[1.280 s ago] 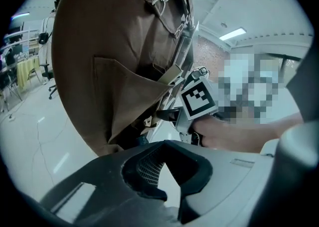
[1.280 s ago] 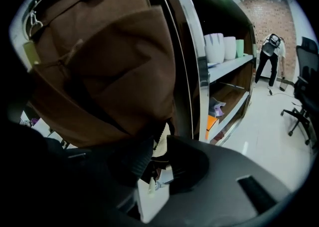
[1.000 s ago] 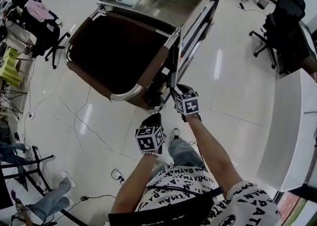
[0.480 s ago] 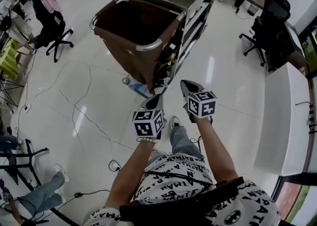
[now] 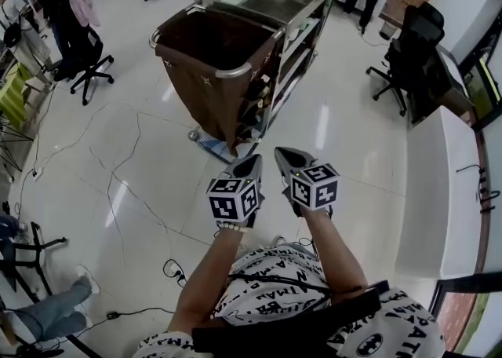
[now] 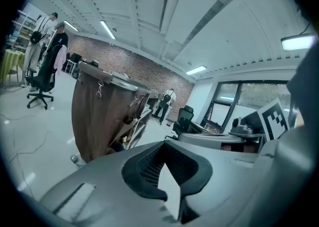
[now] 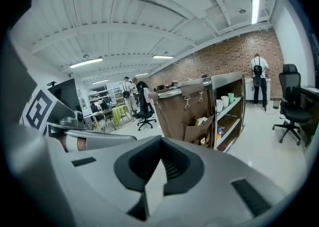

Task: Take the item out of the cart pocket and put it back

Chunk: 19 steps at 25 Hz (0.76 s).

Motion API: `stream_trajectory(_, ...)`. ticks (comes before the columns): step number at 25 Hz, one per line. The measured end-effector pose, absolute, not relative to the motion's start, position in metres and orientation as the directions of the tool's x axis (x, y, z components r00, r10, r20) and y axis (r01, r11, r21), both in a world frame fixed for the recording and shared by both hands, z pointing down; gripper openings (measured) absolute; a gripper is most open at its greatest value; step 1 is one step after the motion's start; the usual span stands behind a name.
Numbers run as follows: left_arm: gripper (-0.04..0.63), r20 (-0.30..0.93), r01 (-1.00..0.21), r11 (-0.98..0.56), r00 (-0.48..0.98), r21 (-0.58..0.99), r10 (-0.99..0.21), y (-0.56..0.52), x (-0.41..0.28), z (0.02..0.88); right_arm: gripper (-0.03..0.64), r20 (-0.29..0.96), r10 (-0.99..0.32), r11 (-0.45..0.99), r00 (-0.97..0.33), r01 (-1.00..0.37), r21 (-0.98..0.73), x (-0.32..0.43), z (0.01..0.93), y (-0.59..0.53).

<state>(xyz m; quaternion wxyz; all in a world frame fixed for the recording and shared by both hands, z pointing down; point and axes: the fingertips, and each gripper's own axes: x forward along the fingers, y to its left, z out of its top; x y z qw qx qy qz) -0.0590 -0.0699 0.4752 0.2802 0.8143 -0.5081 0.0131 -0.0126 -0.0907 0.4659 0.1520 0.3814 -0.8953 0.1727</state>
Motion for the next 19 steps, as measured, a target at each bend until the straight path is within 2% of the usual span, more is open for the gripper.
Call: stream_trajectory(19, 0.0, 0.289, -0.856, -0.278, 0.425, 0.436, -0.858, -0.06, -0.037, 0.46, 0.002, 0.386, -0.605, 0.68, -0.696, -0.704, -0.204, 0.02, 0.46, -0.074)
